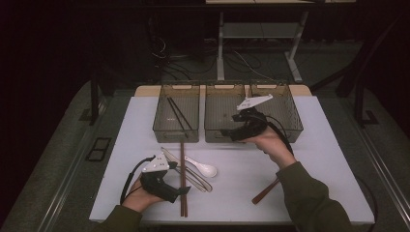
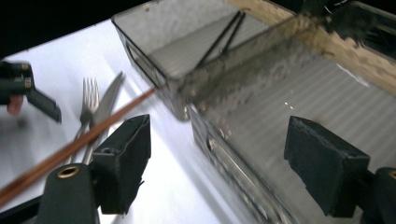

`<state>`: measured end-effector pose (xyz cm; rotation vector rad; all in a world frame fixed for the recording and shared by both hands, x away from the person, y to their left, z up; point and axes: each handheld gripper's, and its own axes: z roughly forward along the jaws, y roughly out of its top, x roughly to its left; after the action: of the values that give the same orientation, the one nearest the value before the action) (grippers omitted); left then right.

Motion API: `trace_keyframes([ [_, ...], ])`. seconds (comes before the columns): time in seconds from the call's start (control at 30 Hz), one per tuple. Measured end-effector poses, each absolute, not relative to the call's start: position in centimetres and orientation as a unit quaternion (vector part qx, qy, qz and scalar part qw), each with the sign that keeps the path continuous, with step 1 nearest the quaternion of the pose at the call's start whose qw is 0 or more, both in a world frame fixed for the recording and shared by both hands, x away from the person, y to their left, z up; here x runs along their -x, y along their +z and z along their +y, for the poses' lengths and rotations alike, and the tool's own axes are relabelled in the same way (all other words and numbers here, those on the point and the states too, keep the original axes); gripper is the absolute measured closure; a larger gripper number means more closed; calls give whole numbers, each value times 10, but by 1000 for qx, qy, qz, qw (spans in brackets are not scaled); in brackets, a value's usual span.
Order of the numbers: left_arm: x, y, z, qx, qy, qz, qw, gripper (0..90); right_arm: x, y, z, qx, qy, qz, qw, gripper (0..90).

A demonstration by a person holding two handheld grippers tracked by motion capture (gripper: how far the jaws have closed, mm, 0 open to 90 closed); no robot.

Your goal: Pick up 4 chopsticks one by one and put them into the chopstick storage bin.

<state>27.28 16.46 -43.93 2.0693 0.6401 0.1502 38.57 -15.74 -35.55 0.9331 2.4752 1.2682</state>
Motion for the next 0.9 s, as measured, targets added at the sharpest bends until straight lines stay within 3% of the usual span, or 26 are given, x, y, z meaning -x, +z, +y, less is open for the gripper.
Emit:
trace_keyframes([
  [0.9, -272, -439, 167, -841, 70, 272, 463, 0, -306, -408, -263, -357, 458, 803, 132, 182],
])
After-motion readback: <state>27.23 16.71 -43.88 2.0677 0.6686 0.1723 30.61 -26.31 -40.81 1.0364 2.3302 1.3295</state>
